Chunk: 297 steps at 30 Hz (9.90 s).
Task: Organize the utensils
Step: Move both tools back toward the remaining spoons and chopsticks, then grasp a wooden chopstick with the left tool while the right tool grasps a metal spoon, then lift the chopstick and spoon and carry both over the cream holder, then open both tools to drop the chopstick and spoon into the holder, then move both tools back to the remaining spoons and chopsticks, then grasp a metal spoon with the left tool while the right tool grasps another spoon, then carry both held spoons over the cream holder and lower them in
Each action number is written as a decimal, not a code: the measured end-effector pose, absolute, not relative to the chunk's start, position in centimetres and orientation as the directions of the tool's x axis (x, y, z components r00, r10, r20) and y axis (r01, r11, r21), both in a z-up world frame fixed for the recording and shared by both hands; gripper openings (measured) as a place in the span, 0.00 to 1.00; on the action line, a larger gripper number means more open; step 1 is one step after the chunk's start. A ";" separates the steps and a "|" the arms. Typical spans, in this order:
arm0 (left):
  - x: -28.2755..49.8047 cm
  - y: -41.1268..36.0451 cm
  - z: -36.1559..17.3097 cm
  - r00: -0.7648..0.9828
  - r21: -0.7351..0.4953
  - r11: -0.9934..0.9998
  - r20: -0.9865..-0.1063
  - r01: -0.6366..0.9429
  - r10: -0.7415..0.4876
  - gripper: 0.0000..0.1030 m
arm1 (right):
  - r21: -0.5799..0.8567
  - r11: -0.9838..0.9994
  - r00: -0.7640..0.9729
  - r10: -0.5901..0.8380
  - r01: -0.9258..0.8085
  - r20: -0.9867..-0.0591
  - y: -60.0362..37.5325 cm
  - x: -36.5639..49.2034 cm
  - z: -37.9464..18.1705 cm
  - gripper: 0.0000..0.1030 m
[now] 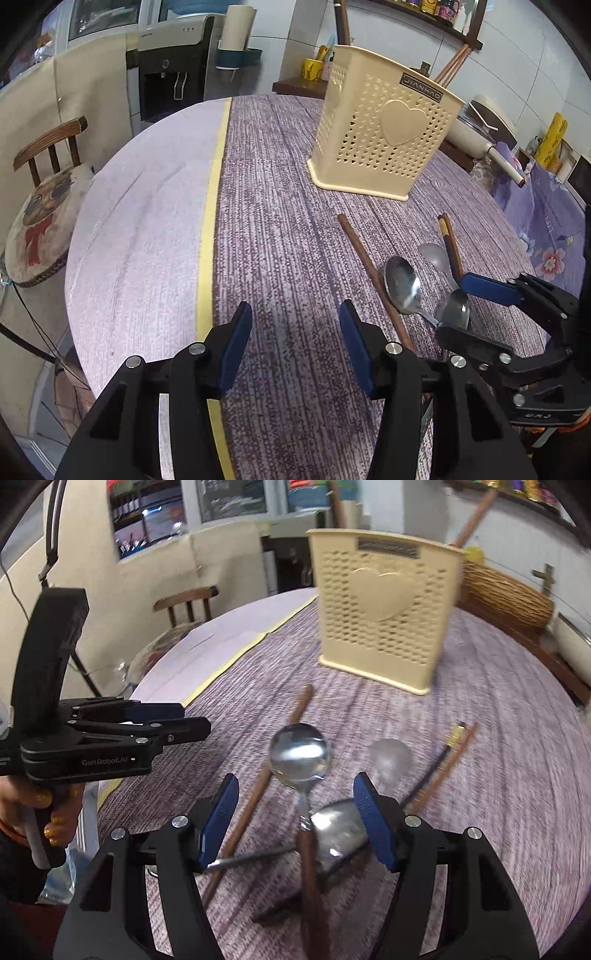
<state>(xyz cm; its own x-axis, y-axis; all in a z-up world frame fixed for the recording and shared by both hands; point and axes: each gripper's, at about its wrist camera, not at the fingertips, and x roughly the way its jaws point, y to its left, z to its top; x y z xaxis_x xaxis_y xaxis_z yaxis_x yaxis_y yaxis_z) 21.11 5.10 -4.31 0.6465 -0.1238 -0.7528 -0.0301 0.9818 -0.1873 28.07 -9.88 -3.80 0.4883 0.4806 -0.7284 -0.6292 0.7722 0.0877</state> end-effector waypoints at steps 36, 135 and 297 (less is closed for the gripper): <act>22.4 5.0 -4.8 0.620 -0.193 0.981 -0.769 0.008 -0.156 0.48 | 0.177 0.829 0.473 0.463 -0.530 -0.750 -9.9 31.8 -3.3 0.46; 30.9 0.1 23.6 0.935 -0.147 0.989 -0.345 0.034 -0.084 0.08 | 0.135 0.938 0.898 0.346 -0.321 -0.272 -13.9 38.9 21.5 0.46; 25.3 0.2 5.1 0.744 -0.234 0.959 -0.610 0.159 -0.272 0.36 | 0.186 0.865 0.660 0.479 -0.465 -0.578 -17.2 28.8 7.7 0.36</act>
<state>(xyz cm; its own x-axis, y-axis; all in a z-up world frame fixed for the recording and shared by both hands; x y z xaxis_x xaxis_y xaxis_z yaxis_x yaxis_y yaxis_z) 25.33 0.18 5.09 0.7441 -0.2722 -0.6101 0.1589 0.9591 -0.2341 28.83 -17.24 7.72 0.6603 0.4793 -0.5782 -0.4652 0.8654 0.1862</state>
